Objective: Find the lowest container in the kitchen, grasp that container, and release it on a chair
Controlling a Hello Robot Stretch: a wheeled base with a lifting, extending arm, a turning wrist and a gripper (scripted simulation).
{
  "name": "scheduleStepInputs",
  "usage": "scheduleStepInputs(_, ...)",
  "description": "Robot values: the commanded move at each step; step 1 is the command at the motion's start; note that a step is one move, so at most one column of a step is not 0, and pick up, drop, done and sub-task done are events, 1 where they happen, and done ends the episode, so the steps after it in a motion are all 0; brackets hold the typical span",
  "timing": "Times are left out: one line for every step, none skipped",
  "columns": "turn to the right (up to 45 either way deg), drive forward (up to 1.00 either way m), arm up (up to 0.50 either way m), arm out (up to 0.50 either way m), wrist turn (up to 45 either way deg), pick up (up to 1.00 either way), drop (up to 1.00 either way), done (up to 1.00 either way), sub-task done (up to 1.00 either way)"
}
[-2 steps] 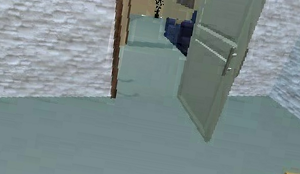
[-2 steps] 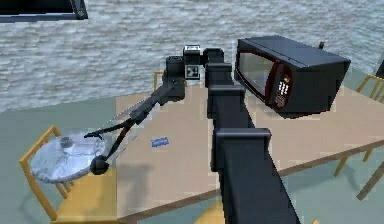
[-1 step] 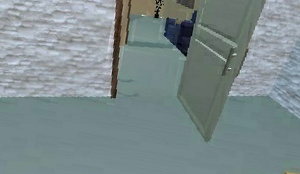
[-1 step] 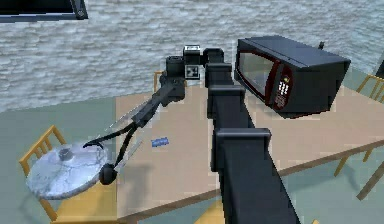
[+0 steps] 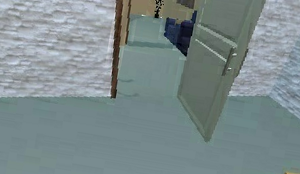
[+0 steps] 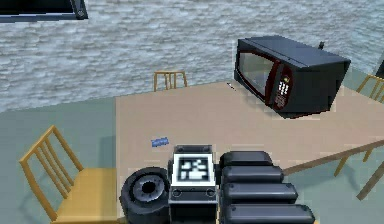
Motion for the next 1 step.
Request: scheduleStepInputs(-45.0, 0.0, 0.0, 0.0, 0.0, 0.0, 0.0, 0.0, 0.0)
